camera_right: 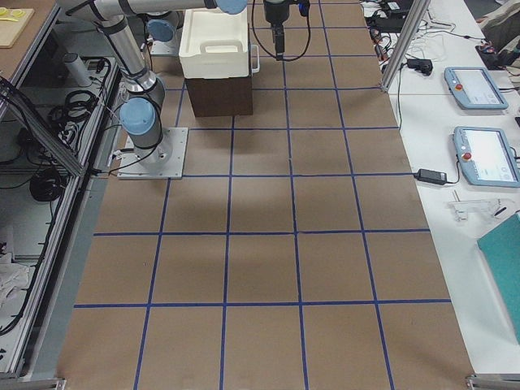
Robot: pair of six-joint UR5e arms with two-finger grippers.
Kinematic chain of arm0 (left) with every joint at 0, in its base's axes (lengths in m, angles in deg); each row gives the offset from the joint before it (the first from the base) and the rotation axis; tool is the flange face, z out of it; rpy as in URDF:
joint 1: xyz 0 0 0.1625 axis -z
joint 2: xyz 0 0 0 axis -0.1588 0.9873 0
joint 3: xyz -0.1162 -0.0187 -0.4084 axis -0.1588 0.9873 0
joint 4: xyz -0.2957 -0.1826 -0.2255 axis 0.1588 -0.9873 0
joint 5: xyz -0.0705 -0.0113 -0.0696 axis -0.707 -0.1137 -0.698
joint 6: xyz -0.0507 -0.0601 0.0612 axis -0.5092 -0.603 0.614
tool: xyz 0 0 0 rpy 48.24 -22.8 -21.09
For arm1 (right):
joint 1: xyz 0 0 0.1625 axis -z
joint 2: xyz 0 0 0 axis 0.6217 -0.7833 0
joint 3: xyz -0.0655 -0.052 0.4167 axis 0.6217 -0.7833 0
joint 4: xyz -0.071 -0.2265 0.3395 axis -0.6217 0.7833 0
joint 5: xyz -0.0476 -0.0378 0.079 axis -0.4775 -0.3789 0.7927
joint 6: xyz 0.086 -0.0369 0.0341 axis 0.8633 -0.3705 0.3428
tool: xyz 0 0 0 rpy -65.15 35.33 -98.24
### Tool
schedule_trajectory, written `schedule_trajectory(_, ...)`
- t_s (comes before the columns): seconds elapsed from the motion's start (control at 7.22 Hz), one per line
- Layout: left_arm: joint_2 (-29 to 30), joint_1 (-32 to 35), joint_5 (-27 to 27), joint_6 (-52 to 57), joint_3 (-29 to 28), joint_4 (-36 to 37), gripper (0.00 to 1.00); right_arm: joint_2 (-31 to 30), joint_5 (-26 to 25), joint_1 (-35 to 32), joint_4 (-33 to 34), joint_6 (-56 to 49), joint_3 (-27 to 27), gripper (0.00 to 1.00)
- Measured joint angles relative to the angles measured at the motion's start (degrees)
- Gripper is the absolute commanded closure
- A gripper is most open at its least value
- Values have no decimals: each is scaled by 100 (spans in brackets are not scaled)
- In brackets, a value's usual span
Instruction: Put scissors in drawer and close it
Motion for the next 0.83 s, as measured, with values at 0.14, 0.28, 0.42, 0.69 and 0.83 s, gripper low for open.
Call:
schedule_trajectory(0.14, 42, -36, -44, -29, 0, 186, 0, 0, 0, 0, 3, 0, 1, 0)
schedule_trajectory(0.28, 49, -42, -69, -50, 1, 267, 0, 0, 0, 0, 6, 0, 2, 0)
schedule_trajectory(0.42, 44, -44, -67, -61, 4, 287, 0, 0, 0, 0, 10, 0, 3, 0)
schedule_trajectory(0.69, 29, -43, -81, -70, 9, 286, 0, 0, 0, 0, 15, 0, 3, 0)
schedule_trajectory(0.83, 29, -41, -88, -71, 13, 284, 0, 0, 0, 0, 15, 0, 3, 0)
